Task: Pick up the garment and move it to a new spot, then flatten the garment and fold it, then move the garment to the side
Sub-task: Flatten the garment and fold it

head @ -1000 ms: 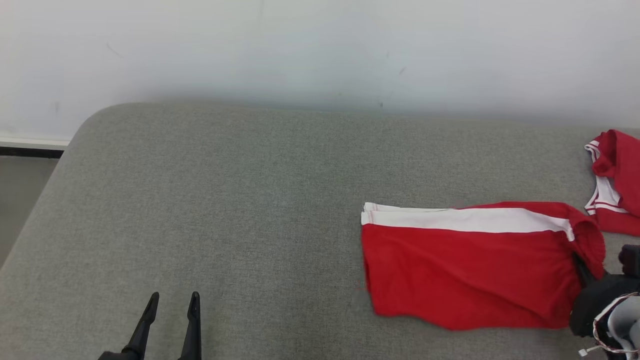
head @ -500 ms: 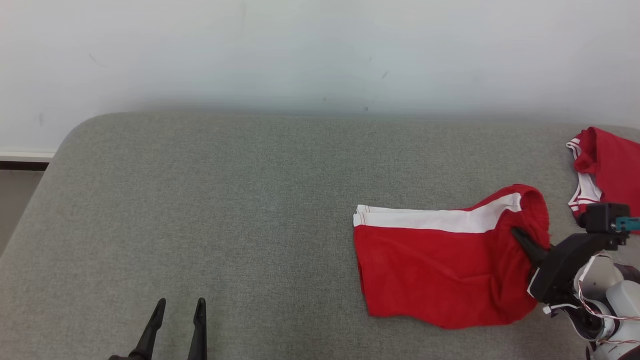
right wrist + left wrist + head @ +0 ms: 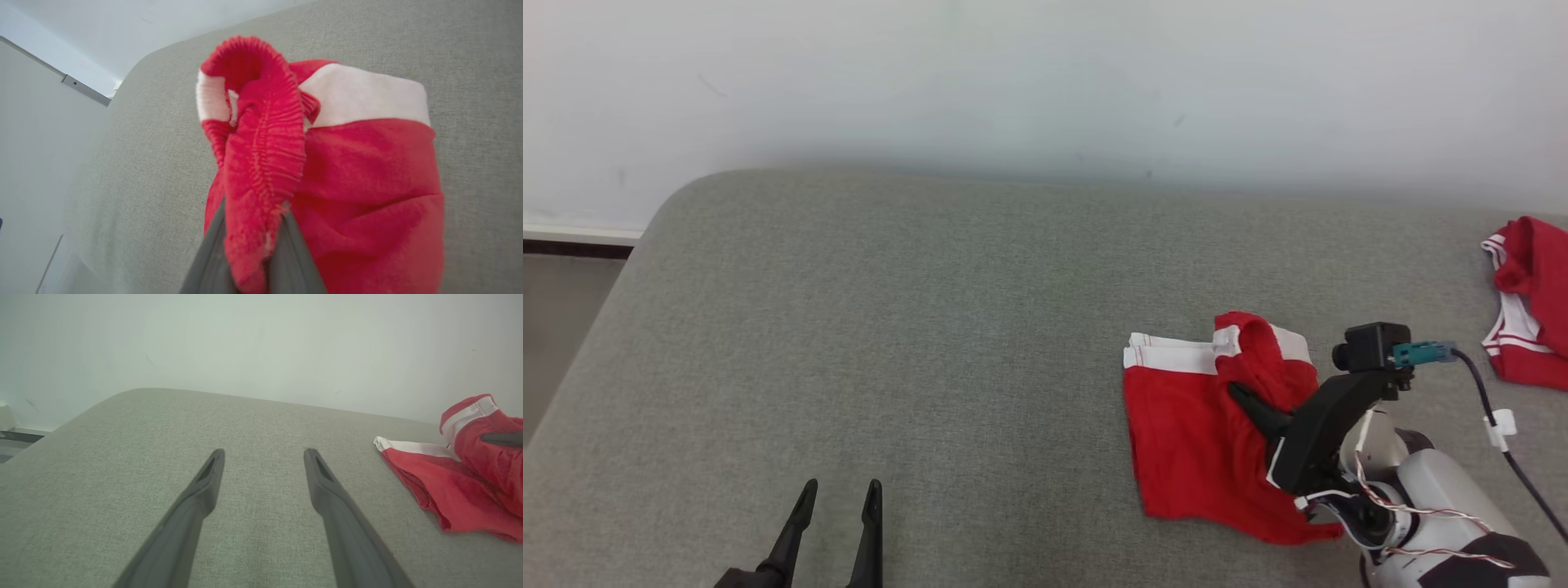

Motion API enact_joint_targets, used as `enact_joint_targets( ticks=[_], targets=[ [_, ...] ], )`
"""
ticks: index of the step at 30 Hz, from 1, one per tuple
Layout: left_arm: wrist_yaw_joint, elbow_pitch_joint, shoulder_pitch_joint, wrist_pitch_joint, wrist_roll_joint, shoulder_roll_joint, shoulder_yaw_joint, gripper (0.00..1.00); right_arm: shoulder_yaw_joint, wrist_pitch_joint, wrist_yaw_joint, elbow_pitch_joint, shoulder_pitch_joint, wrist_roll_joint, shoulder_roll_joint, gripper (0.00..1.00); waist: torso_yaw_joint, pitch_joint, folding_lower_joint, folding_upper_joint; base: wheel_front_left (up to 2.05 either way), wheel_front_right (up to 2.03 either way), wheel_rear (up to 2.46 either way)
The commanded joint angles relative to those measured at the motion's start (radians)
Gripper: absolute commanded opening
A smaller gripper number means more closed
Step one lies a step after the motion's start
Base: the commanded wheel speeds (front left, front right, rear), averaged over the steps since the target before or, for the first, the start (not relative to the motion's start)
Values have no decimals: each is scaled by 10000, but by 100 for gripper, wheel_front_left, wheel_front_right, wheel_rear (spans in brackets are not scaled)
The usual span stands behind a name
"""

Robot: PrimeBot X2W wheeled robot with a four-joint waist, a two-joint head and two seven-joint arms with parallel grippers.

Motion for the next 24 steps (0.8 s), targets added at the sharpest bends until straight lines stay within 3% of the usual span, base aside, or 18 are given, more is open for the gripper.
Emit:
enact_joint_targets(
  ticks=[1, 10, 11, 12, 13, 20, 24],
  targets=[
    [16, 20, -99, -32, -24, 29, -20, 100, -52, -123, -21, 115, -113, -145, 176, 0, 146, 35, 0, 0, 0, 0, 0],
    [16, 95, -171, -32, -73, 101, -51, 100, -373, -724, -21, 1399, -38, -940, 1185, 0, 510, 84, 0, 0, 0, 0, 0],
    [16, 105, -186, -32, -86, 106, -42, 100, -360, -867, -21, 1508, -88, -1091, 1218, 4, 513, 83, 0, 0, 0, 0, 0],
    [16, 115, -192, -32, -90, 110, -32, 100, -302, -982, -21, 1577, -127, -1230, 1260, 57, 511, 80, 0, 0, 0, 0, 0],
    [16, 121, -189, -32, -86, 121, -17, 100, -263, -1064, -21, 1645, -152, -1285, 1311, 100, 499, 73, 0, 0, 0, 0, 0],
    [16, 86, -75, -32, -42, 218, 199, 100, 160, -2283, -23, 913, -151, -1808, 603, 100, 234, -34, 0, 0, 0, 0, 0],
    [16, 11, 13, -32, -35, 258, 415, 100, -114, -3200, -23, 218, 203, -1736, 163, 100, -32, -114, 0, 0, 0, 0, 0]
  ],
)
